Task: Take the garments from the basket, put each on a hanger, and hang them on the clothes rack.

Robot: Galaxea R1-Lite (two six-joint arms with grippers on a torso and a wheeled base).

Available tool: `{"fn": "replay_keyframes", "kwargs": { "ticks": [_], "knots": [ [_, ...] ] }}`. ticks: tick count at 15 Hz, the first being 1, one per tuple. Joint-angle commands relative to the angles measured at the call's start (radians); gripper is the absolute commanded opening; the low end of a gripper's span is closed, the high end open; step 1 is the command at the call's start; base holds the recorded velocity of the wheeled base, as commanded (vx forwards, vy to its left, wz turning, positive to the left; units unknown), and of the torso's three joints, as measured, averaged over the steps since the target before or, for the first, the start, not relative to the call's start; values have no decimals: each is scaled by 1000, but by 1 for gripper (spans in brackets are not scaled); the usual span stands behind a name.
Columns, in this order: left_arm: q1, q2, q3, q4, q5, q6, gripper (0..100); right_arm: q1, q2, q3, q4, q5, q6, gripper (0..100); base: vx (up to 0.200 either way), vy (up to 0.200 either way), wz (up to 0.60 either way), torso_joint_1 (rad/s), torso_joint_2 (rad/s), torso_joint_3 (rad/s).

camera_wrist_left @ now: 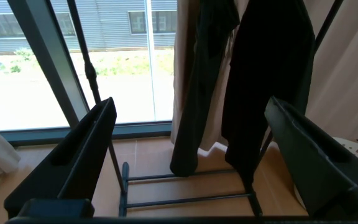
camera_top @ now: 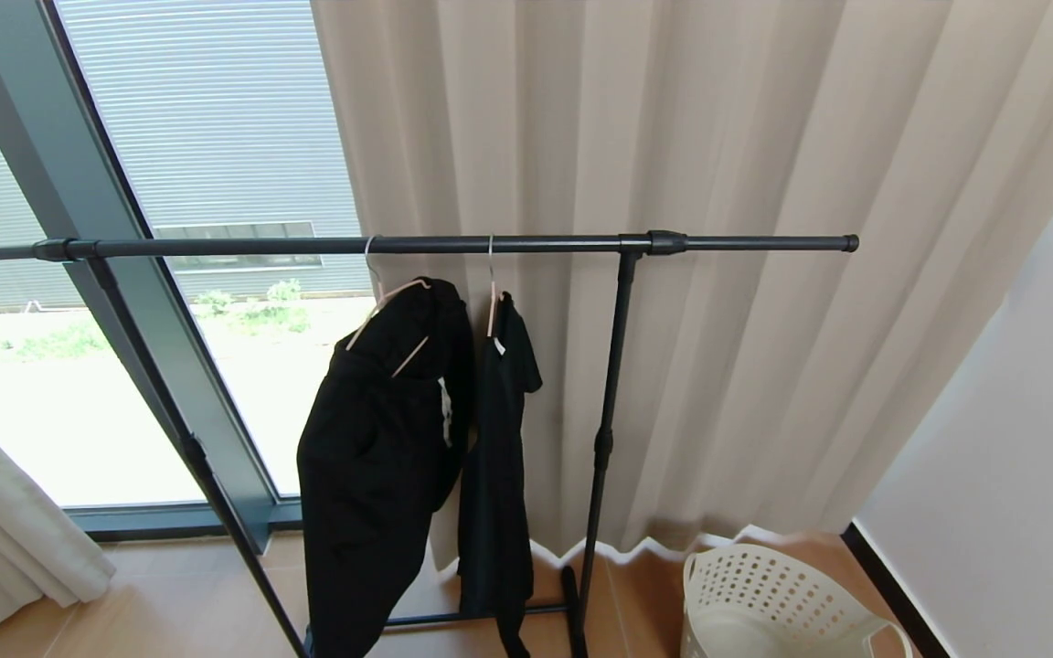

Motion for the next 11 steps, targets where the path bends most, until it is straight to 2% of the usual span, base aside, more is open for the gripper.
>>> {"fn": "replay_keyframes", "kwargs": {
  "ticks": [1,11],
  "knots": [
    [0,4,0,0,0,0,100,0,2,0,-2,8,-1,100,0,0,0,0,0,0],
    [0,4,0,0,0,0,100,0,2,0,-2,13,1,100,0,0,0,0,0,0]
  ]
}}
